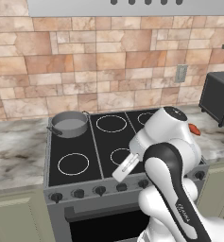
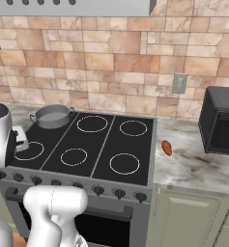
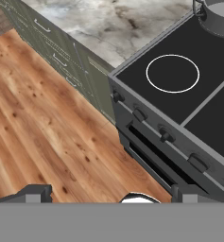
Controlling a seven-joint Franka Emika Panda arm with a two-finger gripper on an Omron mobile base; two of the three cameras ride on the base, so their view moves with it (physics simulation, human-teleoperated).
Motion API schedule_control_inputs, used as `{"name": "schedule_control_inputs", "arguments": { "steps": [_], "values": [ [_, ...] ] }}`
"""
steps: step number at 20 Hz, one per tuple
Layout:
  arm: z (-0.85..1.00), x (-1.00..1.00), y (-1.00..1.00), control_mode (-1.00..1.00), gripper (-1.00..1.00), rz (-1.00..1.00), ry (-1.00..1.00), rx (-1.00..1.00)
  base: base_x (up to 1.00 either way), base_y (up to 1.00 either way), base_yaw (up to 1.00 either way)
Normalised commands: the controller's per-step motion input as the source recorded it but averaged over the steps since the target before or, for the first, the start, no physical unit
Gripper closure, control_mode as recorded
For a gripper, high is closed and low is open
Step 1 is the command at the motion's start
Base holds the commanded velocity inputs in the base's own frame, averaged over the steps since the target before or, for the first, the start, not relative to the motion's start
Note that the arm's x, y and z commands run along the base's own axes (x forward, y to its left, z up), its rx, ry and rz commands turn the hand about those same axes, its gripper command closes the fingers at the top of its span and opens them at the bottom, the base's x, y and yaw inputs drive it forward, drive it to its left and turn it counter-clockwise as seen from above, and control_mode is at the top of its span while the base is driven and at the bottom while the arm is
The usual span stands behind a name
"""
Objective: Turn on the burner for the pot on the stove. Wait thirty seconds for the pot to heat up. Then add the sweet potato to the pot.
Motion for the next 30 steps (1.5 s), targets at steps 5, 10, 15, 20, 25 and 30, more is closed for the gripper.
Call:
{"name": "schedule_control_inputs", "arguments": {
  "steps": [5, 10, 15, 20, 25, 30],
  "values": [
    [0.0, 0.0, 0.0, -1.0, -1.0, 0.0, 0.0, 0.0, 0.0, 0.0, 0.0],
    [0.01, 0.0, 0.0, -1.0, -1.0, 0.0, 0.0, 0.0, 0.0, 0.0, 0.0],
    [0.28, -0.1, 0.0, -1.0, -1.0, -0.04, -0.13, -0.04, 0.0, 0.0, 0.0],
    [0.29, -0.15, -0.02, -1.0, -1.0, -0.17, -0.16, -0.12, 0.0, 0.0, 0.0],
    [0.26, -0.01, -0.28, -1.0, -1.0, -0.33, -0.03, -0.06, 0.0, 0.0, 0.0],
    [0.17, 0.0, -0.58, -1.0, -1.0, -0.42, 0.0, -0.01, 0.0, 0.0, 0.0]
  ]
}}
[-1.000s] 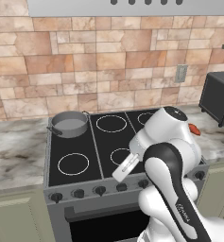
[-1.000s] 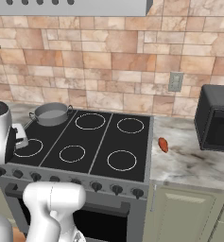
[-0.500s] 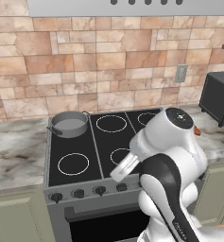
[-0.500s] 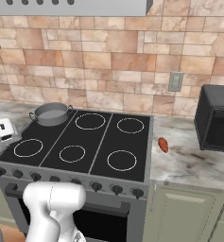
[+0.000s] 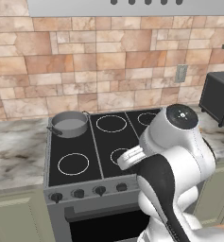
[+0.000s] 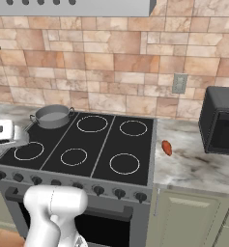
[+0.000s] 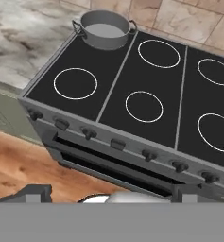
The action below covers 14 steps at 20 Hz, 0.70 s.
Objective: Turn on the burner for the pot on the stove. Wait thirty seconds for the pot to heat up. Then add the sweet potato to the pot.
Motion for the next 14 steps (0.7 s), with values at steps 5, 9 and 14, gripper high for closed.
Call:
{"name": "schedule_control_inputs", "arguments": {
  "steps": [5, 9, 14],
  "values": [
    [0.0, 0.11, -0.7, -1.0, -1.0, -0.26, 0.0, -0.02, 0.0, 0.0, 0.0],
    [0.0, 0.2, -0.74, -1.0, -1.0, -0.01, 0.0, -0.01, 0.0, 0.0, 0.0],
    [0.0, 0.28, -0.86, -1.0, -1.0, 0.0, 0.0, 0.0, 0.0, 0.0, 0.0]
  ]
}}
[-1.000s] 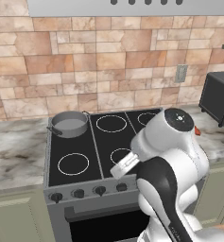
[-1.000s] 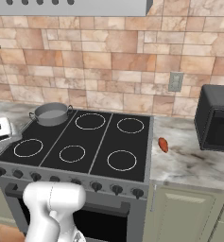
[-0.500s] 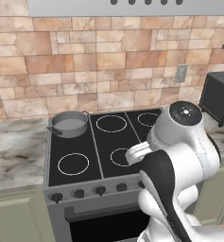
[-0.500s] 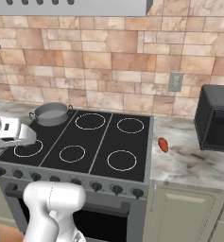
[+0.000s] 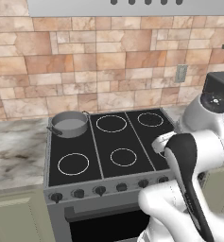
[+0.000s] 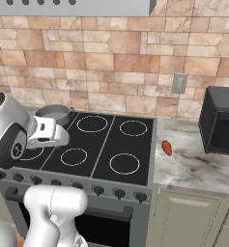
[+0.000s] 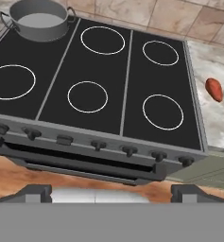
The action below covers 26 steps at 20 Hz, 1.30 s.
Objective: Turn on the burner for the pot on the stove. Wait thirty seconds for the pot to heat up. Then add the sweet potato to the pot.
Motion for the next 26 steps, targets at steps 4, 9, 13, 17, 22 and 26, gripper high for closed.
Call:
{"name": "schedule_control_inputs", "arguments": {
  "steps": [4, 9, 13, 17, 22, 26],
  "values": [
    [0.0, 0.33, -0.91, -1.0, -1.0, 0.0, 0.0, 0.0, 0.0, 0.0, 0.0],
    [0.0, 0.38, -0.85, -1.0, -1.0, 0.0, 0.0, 0.0, 0.0, 0.0, 0.0],
    [0.0, 0.39, -0.84, -1.0, -1.0, 0.0, 0.0, 0.0, 0.0, 0.0, 0.0],
    [-0.01, 0.41, -0.78, -1.0, -1.0, 0.0, 0.0, -0.02, 0.0, 0.0, 0.0],
    [-0.09, 0.43, -0.7, -1.0, -1.0, -0.01, 0.0, -0.06, 0.0, 0.0, 0.0],
    [-0.15, 0.39, -0.68, -1.0, -1.0, -0.03, 0.0, -0.08, 0.0, 0.0, 0.0]
  ]
}}
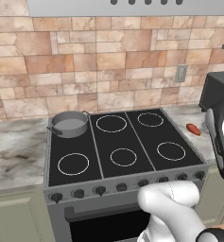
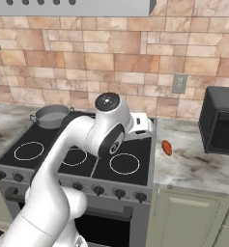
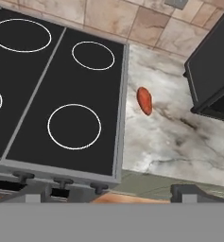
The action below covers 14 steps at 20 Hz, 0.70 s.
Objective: Turn on the burner for the pot on the stove. Wait thirty seconds for the pot to heat up. Then add the sweet potato to the pot.
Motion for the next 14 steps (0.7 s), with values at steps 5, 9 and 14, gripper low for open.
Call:
{"name": "schedule_control_inputs", "arguments": {
  "steps": [5, 9, 14],
  "values": [
    [-0.23, 0.39, -0.57, -1.0, -1.0, -0.04, 0.0, -0.11, 0.0, 0.0, 0.0],
    [-0.27, 0.48, -0.34, -1.0, -1.0, -0.11, 0.0, -0.12, 0.0, 0.0, 0.0],
    [-0.09, 0.33, -0.07, -1.0, -1.0, -0.04, -0.01, -0.04, 0.0, 0.0, 0.0]
  ]
}}
